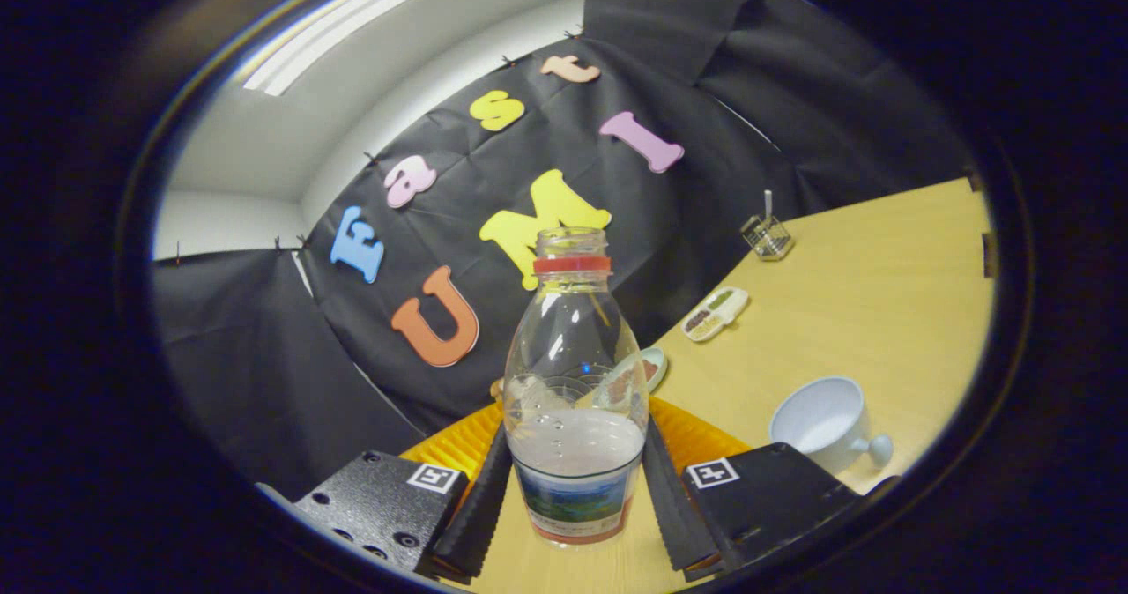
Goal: Take the bottle from table, then pour the juice into the cup, finally place the bottle on the coaster
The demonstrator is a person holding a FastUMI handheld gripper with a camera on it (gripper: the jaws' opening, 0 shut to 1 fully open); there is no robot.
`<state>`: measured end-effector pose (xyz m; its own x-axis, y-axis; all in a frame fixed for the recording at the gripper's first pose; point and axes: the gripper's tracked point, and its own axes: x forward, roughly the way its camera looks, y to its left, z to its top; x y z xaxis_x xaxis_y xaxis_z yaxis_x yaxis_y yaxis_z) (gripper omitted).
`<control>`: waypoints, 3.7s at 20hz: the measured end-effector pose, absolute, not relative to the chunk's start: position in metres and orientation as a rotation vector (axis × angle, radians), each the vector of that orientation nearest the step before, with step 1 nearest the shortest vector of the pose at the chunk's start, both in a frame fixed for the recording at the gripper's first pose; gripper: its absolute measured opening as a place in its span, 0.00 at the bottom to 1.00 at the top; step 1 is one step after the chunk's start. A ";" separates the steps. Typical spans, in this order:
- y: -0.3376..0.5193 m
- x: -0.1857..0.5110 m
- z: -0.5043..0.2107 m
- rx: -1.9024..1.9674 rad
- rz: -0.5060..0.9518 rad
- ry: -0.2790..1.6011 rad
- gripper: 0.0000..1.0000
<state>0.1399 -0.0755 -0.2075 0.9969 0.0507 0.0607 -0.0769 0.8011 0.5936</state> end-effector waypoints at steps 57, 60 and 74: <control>-0.091 0.110 -0.161 -0.089 -0.040 0.120 1.00; -0.082 0.102 -0.154 -0.092 -0.027 0.142 1.00; -0.081 0.033 -0.087 -0.109 -0.055 0.046 1.00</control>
<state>0.0333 -0.0810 -0.0869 0.9975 -0.0572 -0.0425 0.0523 0.9925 -0.1101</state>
